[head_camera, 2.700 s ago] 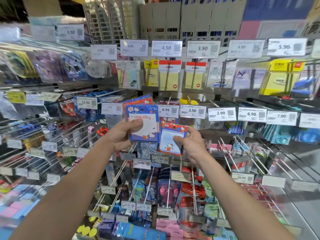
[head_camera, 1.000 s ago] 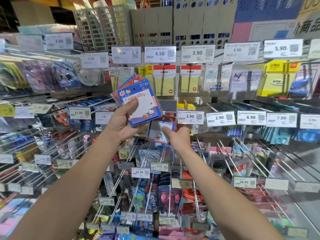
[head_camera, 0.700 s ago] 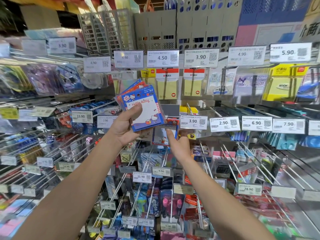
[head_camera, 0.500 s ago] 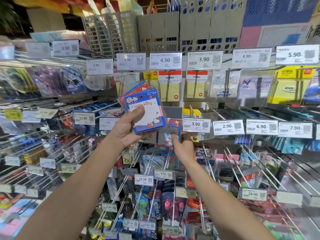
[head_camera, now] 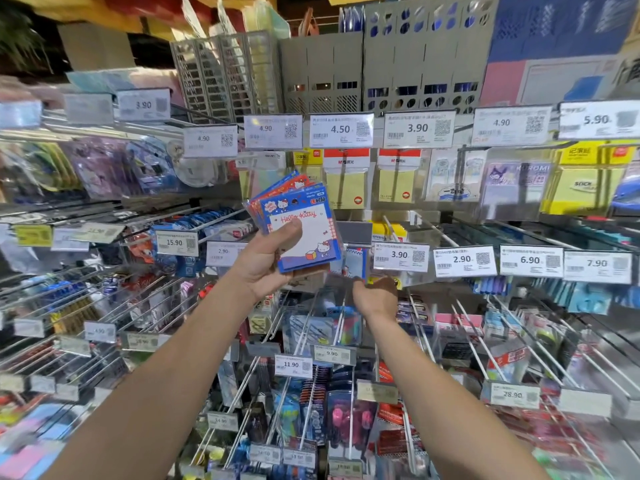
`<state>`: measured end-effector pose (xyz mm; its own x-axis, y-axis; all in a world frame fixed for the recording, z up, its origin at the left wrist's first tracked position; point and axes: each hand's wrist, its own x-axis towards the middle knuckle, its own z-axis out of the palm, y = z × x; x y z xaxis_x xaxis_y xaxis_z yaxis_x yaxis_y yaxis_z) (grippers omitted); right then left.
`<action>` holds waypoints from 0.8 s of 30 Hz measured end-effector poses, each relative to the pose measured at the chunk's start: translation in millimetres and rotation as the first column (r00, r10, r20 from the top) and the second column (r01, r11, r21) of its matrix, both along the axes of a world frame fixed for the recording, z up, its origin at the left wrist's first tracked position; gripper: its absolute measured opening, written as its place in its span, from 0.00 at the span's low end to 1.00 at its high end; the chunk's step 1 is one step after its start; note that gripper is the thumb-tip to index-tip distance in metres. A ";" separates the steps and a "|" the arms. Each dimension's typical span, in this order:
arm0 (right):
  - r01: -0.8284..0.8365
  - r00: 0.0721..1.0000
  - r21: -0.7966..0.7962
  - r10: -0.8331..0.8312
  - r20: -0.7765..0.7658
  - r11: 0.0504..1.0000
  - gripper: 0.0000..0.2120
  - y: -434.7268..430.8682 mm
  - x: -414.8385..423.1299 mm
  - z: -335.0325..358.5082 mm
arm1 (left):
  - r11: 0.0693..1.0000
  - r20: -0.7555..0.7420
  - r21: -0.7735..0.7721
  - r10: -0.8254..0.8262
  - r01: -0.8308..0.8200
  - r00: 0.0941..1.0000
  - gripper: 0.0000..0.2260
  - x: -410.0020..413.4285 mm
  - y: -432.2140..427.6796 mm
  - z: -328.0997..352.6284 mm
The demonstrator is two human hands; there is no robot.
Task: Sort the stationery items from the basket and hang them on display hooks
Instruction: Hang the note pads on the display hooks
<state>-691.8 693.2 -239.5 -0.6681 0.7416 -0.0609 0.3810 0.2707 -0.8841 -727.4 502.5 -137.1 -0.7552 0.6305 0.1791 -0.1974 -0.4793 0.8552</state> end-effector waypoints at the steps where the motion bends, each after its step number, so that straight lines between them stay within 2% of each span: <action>1: -0.006 0.999 0.085 0.009 -0.032 0.996 0.20 -3.7 8.4 0.1 | 1.000 -0.006 0.002 0.001 -0.001 1.000 0.43 0.0 0.4 -0.2; 5: -0.111 0.938 0.322 0.206 -0.277 0.940 0.14 -27.7 40.9 13.0 | 1.000 -0.041 -0.005 0.023 -0.024 0.999 0.26 -0.1 1.9 -4.8; 7: -0.014 0.827 0.494 0.288 -0.483 0.869 0.13 -42.9 56.8 23.5 | 0.998 -0.074 -0.003 0.055 -0.056 0.996 0.17 -1.1 2.9 -9.3; 9: 0.129 0.694 0.569 0.336 -0.637 0.813 0.12 -54.9 66.7 35.4 | 0.997 -0.099 0.013 0.072 -0.071 0.993 0.13 -0.5 3.3 -13.2; 10: 0.171 0.658 0.581 0.346 -0.668 0.796 0.08 -57.5 68.2 41.6 | 0.997 -0.114 0.020 0.070 -0.069 0.991 0.12 0.6 3.2 -14.7; 11: 0.174 0.647 0.571 0.344 -0.680 0.802 0.05 -59.4 69.9 47.6 | 0.998 -0.134 0.023 0.066 -0.064 0.989 0.12 2.7 2.7 -16.0; 14: 0.002 0.716 0.455 0.316 -0.623 0.891 0.21 -63.2 74.1 62.4 | 0.997 -0.185 0.027 0.074 -0.070 0.980 0.13 8.1 0.0 -19.0; 15: -0.030 0.725 0.452 0.331 -0.604 0.891 0.23 -64.6 75.1 63.4 | 0.997 -0.186 0.031 0.071 -0.067 0.980 0.13 9.1 -1.0 -19.3; 18: -0.026 0.705 0.476 0.354 -0.615 0.879 0.19 -71.3 79.9 61.5 | 0.998 -0.182 0.038 0.056 -0.050 0.982 0.15 12.8 -4.6 -20.5; 20: -0.033 0.693 0.431 0.331 -0.640 0.902 0.16 -73.7 83.3 60.4 | 0.997 -0.173 0.010 0.076 -0.075 0.982 0.17 18.0 -8.2 -21.2; 24: -0.107 0.699 0.298 0.285 -0.656 0.949 0.14 -80.1 89.1 54.6 | 0.993 -0.086 -0.057 0.100 -0.105 0.991 0.29 27.1 -14.0 -23.0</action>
<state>-602.8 613.1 -184.9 -0.5895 0.5216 0.6168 -0.3878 0.4870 -0.7826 -700.3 488.5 -160.2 -0.8004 0.5625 0.2073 -0.0770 -0.4394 0.8950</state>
